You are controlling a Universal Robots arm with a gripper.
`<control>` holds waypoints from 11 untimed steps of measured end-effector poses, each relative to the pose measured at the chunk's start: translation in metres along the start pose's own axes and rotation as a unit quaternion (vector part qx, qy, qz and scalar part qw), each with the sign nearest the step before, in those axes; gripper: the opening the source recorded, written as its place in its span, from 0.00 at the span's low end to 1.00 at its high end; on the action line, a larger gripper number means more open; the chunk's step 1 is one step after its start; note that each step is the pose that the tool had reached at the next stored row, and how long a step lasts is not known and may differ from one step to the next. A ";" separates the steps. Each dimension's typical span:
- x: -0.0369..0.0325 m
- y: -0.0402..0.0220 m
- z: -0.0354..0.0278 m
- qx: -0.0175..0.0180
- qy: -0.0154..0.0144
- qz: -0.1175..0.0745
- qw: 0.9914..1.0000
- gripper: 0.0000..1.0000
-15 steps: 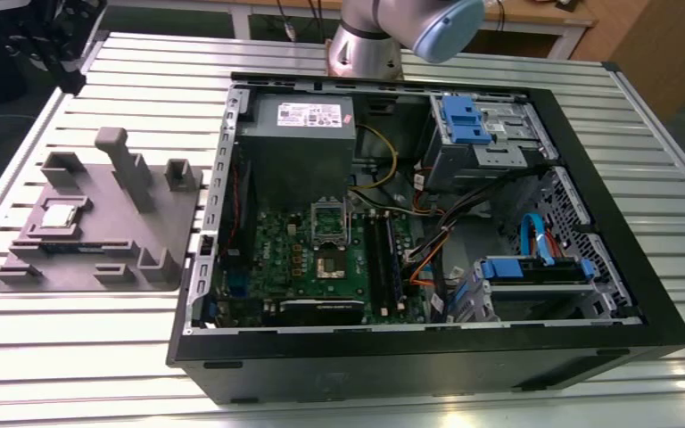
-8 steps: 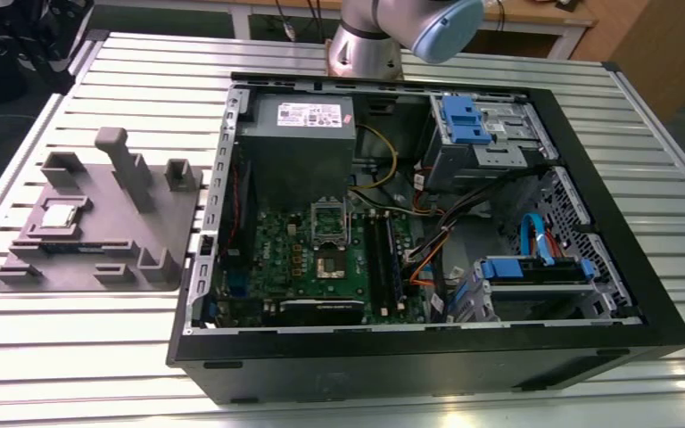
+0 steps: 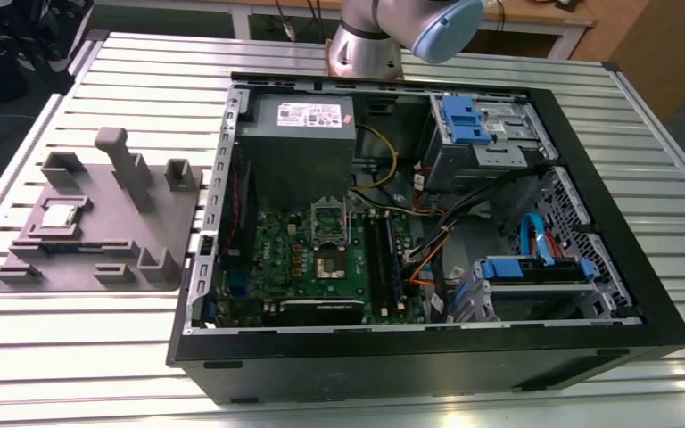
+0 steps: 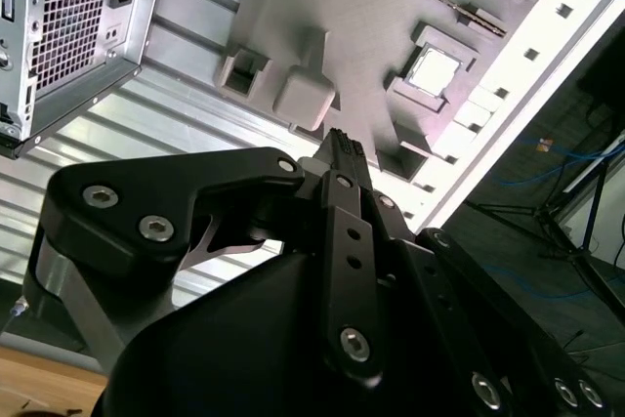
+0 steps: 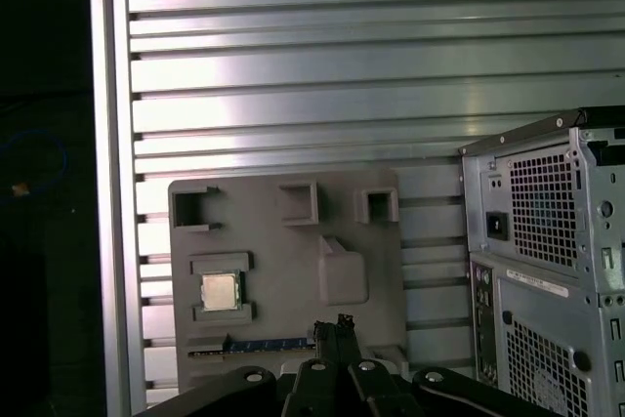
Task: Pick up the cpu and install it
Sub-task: 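Reach for the cpu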
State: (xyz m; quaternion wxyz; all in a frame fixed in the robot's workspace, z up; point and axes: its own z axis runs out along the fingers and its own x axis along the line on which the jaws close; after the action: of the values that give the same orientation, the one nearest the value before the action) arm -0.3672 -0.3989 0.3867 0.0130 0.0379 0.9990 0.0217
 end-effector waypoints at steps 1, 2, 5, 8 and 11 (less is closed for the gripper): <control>0.0000 0.0000 0.0000 0.000 0.000 0.000 1.000 0.11; 0.0000 0.0000 0.0000 0.000 0.000 0.000 1.000 0.11; 0.0004 0.0000 0.0000 0.000 0.000 0.000 1.000 0.11; 0.0011 -0.0001 -0.0001 0.000 0.000 0.000 1.000 0.11; 0.0021 -0.0002 0.0000 0.000 0.000 0.000 1.000 0.11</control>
State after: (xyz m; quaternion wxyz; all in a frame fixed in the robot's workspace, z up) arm -0.3693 -0.3989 0.3867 0.0130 0.0379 0.9990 0.0217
